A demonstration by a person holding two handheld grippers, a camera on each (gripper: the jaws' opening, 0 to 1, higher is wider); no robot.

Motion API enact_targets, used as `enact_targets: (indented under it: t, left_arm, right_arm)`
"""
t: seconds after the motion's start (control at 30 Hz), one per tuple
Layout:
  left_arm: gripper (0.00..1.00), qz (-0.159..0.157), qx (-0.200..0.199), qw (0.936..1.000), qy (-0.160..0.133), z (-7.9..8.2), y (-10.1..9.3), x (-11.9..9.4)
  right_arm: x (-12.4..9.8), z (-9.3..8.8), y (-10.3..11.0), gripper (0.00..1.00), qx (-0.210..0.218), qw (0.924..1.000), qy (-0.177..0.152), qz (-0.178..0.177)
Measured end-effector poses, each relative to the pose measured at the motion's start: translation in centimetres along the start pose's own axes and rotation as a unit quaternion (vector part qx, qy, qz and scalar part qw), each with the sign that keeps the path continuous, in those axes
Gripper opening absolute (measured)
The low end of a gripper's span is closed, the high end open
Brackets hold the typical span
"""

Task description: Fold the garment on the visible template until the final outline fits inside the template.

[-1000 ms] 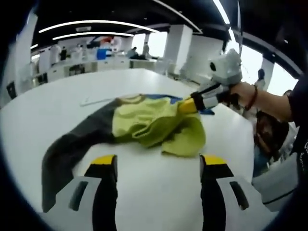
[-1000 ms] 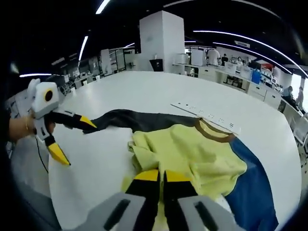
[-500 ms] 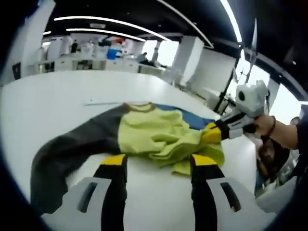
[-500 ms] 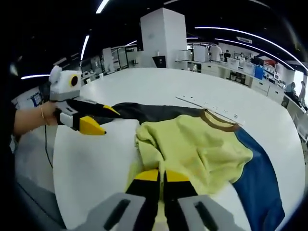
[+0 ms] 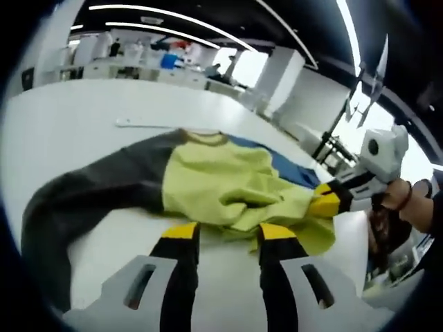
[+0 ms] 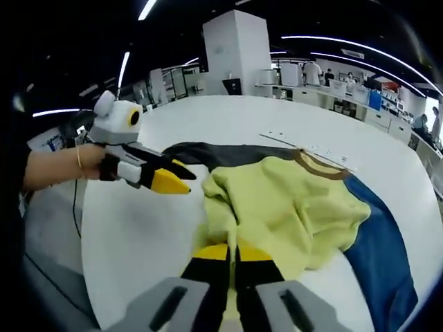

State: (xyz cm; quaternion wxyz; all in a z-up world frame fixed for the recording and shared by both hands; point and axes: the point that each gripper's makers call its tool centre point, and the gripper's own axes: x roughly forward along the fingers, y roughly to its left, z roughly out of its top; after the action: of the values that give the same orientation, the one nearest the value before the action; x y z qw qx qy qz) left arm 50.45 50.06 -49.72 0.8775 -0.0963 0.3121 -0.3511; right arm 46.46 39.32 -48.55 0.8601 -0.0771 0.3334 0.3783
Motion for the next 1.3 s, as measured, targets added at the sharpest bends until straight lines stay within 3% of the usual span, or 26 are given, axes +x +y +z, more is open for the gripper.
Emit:
enact_targets:
  t: [0.3, 0.37, 0.53, 0.83, 0.97, 1.03, 1.2, 1.3]
  left_arm:
    - [0.27, -0.008, -0.022, 0.9996, 0.012, -0.8, -0.2, 1.3]
    - [0.26, -0.005, -0.028, 0.9992, 0.029, -1.6, 0.0, 1.6]
    - [0.25, -0.012, -0.029, 0.9988, 0.038, -2.6, -1.4, 1.6]
    - [0.25, -0.015, -0.056, 0.9979, 0.030, -2.2, -1.5, 2.3]
    - [0.22, -0.016, -0.065, 0.9970, 0.038, -2.7, -1.4, 2.9]
    - [0.16, -0.019, -0.075, 0.9959, 0.048, -3.1, -1.2, 3.2]
    - [0.01, -0.016, -0.053, 0.9969, 0.056, -3.6, -1.3, 3.3]
    - [0.01, -0.015, -0.048, 0.9973, 0.053, -3.5, -1.3, 3.2]
  right_arm:
    - [-1.0, -0.9, 1.1, 0.00, 0.013, 0.9997, -0.001, 0.020]
    - [-1.1, -1.1, 1.2, 0.00, 0.013, 0.9997, -0.001, 0.021]
    - [-1.3, -1.3, 1.4, 0.00, 0.017, 0.9996, -0.002, 0.021]
    - [-1.6, -2.0, 1.3, 0.00, 0.011, 0.9996, 0.008, 0.027]
    - [-1.7, -2.3, 1.4, 0.00, 0.011, 0.9994, 0.012, 0.030]
    - [-1.8, -2.6, 1.3, 0.00, 0.011, 0.9994, 0.015, 0.029]
    - [-1.5, -3.1, 1.4, 0.00, 0.014, 0.9993, 0.019, 0.029]
    - [-1.5, -3.3, 1.3, 0.00, 0.017, 0.9993, 0.019, 0.028]
